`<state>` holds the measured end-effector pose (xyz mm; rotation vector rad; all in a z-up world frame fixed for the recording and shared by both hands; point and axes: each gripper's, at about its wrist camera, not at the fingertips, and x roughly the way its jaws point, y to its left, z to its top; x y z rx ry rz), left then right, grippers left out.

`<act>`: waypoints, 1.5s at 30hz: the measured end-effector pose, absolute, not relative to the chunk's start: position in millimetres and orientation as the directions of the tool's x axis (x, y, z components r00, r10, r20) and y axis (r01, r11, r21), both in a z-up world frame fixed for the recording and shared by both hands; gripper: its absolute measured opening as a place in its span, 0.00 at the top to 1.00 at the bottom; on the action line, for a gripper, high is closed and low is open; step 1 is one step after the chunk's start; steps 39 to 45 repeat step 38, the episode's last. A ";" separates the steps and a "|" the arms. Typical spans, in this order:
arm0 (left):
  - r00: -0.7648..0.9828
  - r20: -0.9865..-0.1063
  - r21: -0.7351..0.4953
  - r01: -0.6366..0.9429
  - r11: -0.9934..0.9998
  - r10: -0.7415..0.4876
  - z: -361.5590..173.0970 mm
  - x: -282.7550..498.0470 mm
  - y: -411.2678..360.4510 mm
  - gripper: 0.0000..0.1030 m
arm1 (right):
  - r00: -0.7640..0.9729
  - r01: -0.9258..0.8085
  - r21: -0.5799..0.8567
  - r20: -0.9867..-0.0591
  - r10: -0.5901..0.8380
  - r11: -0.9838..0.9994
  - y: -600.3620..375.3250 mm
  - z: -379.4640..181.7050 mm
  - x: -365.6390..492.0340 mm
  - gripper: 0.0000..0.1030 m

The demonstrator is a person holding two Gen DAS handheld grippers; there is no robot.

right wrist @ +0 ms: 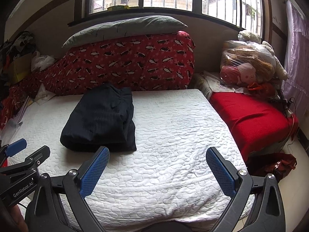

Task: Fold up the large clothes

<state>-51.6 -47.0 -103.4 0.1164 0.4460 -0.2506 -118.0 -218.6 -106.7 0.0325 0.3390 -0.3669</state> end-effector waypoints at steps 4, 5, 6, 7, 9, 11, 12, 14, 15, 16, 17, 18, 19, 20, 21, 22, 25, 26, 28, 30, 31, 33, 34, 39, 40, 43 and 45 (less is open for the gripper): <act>0.869 -0.443 0.051 0.268 0.962 -0.218 -103.5 -51.4 -47.3 0.29 | 0.876 0.357 -0.025 -0.339 -0.344 0.934 -220.1 -108.0 -115.9 0.02; 0.869 -0.444 0.053 0.268 0.962 -0.218 -103.5 -51.5 -47.5 0.29 | 0.875 0.358 -0.023 -0.341 -0.344 0.934 -220.1 -108.6 -115.9 0.02; 0.868 -0.446 0.054 0.271 0.961 -0.219 -103.6 -51.2 -47.7 0.29 | 0.874 0.358 -0.022 -0.343 -0.343 0.934 -220.4 -108.9 -115.5 0.02; 0.865 -0.449 0.054 0.276 0.960 -0.223 -103.6 -50.1 -46.6 0.29 | 0.874 0.357 -0.022 -0.344 -0.342 0.934 -220.9 -109.0 -115.4 0.02; 0.865 -0.449 0.057 0.277 0.959 -0.223 -103.7 -49.6 -46.3 0.29 | 0.874 0.356 -0.022 -0.346 -0.341 0.934 -221.1 -109.2 -114.7 0.02; 0.864 -0.450 0.058 0.283 0.958 -0.228 -103.5 -49.2 -45.8 0.29 | 0.874 0.356 -0.020 -0.348 -0.340 0.934 -220.9 -109.5 -114.2 0.02; 0.863 -0.450 0.058 0.284 0.957 -0.229 -103.4 -49.1 -45.5 0.29 | 0.873 0.356 -0.019 -0.349 -0.340 0.934 -220.8 -109.7 -113.9 0.02; 0.863 -0.450 0.057 0.286 0.957 -0.231 -103.4 -49.6 -45.5 0.29 | 0.873 0.355 -0.016 -0.351 -0.338 0.935 -221.0 -110.1 -114.1 0.02; 0.862 -0.450 0.056 0.288 0.956 -0.233 -103.4 -49.7 -45.4 0.29 | 0.873 0.355 -0.016 -0.352 -0.338 0.935 -221.1 -110.1 -113.9 0.02; 0.860 -0.452 0.054 0.291 0.955 -0.236 -103.2 -49.6 -45.2 0.29 | 0.873 0.355 -0.016 -0.352 -0.338 0.935 -221.5 -110.2 -113.6 0.02; 0.859 -0.454 0.052 0.293 0.955 -0.239 -103.0 -49.6 -45.3 0.29 | 0.873 0.355 -0.018 -0.352 -0.338 0.935 -221.5 -110.3 -113.4 0.02; 0.858 -0.454 0.052 0.294 0.954 -0.239 -103.2 -50.3 -46.0 0.29 | 0.872 0.355 -0.019 -0.352 -0.339 0.935 -221.1 -110.6 -113.1 0.02; 0.858 -0.455 0.053 0.294 0.954 -0.239 -103.4 -50.7 -46.7 0.29 | 0.872 0.355 -0.020 -0.354 -0.338 0.935 -221.2 -110.8 -112.8 0.02; 0.856 -0.457 0.053 0.297 0.953 -0.242 -103.4 -51.0 -47.5 0.29 | 0.871 0.355 -0.020 -0.355 -0.338 0.935 -221.1 -111.1 -112.5 0.02; 0.854 -0.459 0.053 0.300 0.952 -0.244 -103.6 -51.3 -48.2 0.29 | 0.871 0.355 -0.019 -0.356 -0.339 0.935 -220.3 -111.7 -112.8 0.02; 0.853 -0.461 0.052 0.301 0.952 -0.245 -103.9 -51.3 -48.6 0.29 | 0.871 0.356 -0.019 -0.356 -0.339 0.934 -220.2 -112.0 -113.0 0.02; 0.854 -0.457 0.048 0.303 0.952 -0.249 -104.7 -52.3 -48.9 0.29 | 0.870 0.354 -0.019 -0.359 -0.337 0.935 -219.8 -112.8 -112.8 0.02; 0.852 -0.460 0.046 0.305 0.951 -0.251 -104.8 -52.2 -49.1 0.29 | 0.871 0.354 -0.018 -0.359 -0.336 0.935 -219.8 -113.0 -112.7 0.02; 0.848 -0.465 0.043 0.309 0.950 -0.255 -104.8 -51.8 -49.2 0.29 | 0.870 0.353 -0.018 -0.360 -0.335 0.936 -218.8 -113.5 -112.6 0.02; 0.845 -0.471 0.045 0.312 0.949 -0.256 -104.7 -51.7 -49.9 0.29 | 0.871 0.352 -0.018 -0.360 -0.335 0.936 -217.9 -113.8 -112.6 0.02; 0.844 -0.472 0.046 0.312 0.949 -0.255 -105.0 -51.4 -50.6 0.29 | 0.870 0.353 -0.018 -0.361 -0.335 0.935 -217.9 -113.8 -112.5 0.02; 0.843 -0.475 0.050 0.311 0.949 -0.251 -105.1 -50.7 -51.2 0.29 | 0.870 0.353 -0.017 -0.362 -0.335 0.935 -218.0 -113.7 -112.3 0.02; 0.843 -0.478 0.052 0.309 0.950 -0.248 -105.5 -50.5 -52.0 0.29 | 0.870 0.354 -0.018 -0.361 -0.336 0.935 -218.1 -113.6 -112.3 0.02; 0.840 -0.487 0.056 0.305 0.951 -0.240 -107.5 -49.4 -53.4 0.29 | 0.871 0.353 -0.019 -0.358 -0.336 0.936 -217.5 -113.5 -112.5 0.02; 0.840 -0.487 0.056 0.305 0.951 -0.240 -107.5 -49.4 -53.4 0.29 | 0.871 0.353 -0.019 -0.358 -0.336 0.936 -217.5 -113.5 -112.5 0.02; 0.840 -0.487 0.056 0.305 0.951 -0.240 -107.5 -49.4 -53.4 0.29 | 0.871 0.353 -0.019 -0.358 -0.336 0.936 -217.5 -113.5 -112.5 0.02; 0.840 -0.487 0.056 0.305 0.951 -0.240 -107.5 -49.4 -53.4 0.29 | 0.871 0.353 -0.019 -0.358 -0.336 0.936 -217.5 -113.5 -112.5 0.02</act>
